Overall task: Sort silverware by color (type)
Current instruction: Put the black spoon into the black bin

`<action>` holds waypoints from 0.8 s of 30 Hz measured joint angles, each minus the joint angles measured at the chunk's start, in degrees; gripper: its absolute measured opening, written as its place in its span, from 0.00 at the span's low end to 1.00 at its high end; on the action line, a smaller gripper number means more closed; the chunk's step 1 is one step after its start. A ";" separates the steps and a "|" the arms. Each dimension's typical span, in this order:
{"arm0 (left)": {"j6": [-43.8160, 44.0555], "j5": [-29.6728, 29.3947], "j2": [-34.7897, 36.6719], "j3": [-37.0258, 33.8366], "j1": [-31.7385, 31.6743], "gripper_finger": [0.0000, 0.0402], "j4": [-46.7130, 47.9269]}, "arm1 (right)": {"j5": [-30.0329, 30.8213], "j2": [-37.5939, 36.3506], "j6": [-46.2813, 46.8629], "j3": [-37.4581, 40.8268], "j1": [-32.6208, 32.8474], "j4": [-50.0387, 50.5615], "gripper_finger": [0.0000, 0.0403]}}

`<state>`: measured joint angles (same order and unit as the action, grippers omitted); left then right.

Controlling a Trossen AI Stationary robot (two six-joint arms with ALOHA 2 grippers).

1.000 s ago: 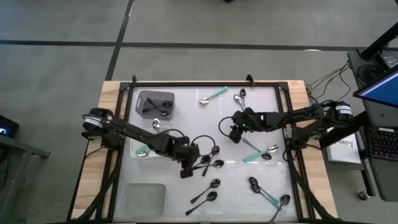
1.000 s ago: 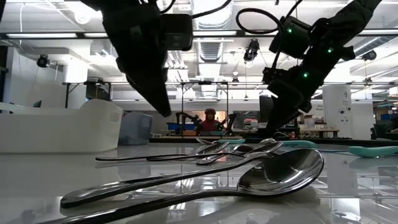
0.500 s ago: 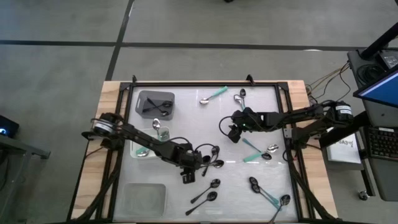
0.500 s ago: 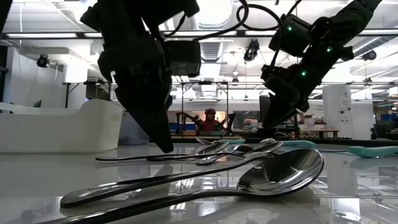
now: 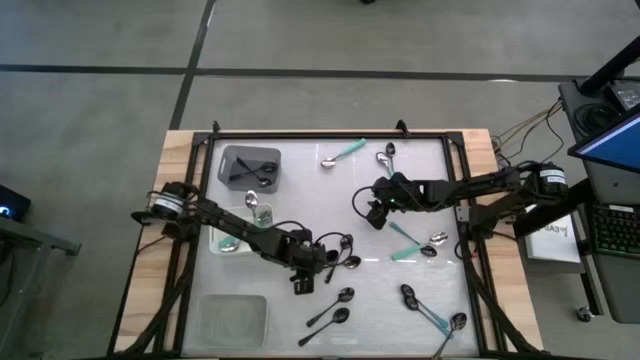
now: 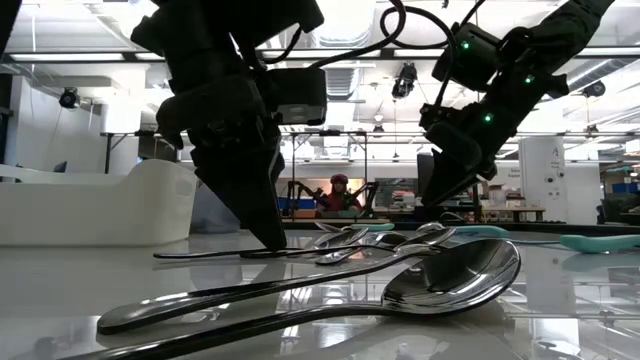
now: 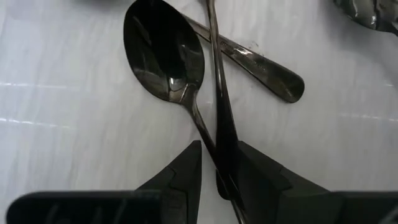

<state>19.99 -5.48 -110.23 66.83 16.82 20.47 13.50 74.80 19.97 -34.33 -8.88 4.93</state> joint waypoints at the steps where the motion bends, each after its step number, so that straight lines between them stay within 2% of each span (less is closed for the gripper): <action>1: -0.31 0.00 -0.01 0.00 -0.01 0.19 0.01 | 0.00 0.00 0.00 0.00 0.00 0.00 0.33; 24: -3.87 -3.02 0.08 -0.20 -3.21 0.19 0.09 | 0.00 -0.01 -0.02 0.00 0.00 -0.13 0.33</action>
<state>16.12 -8.49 -110.15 66.63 13.61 20.56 13.50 74.80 19.94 -34.33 -8.88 4.80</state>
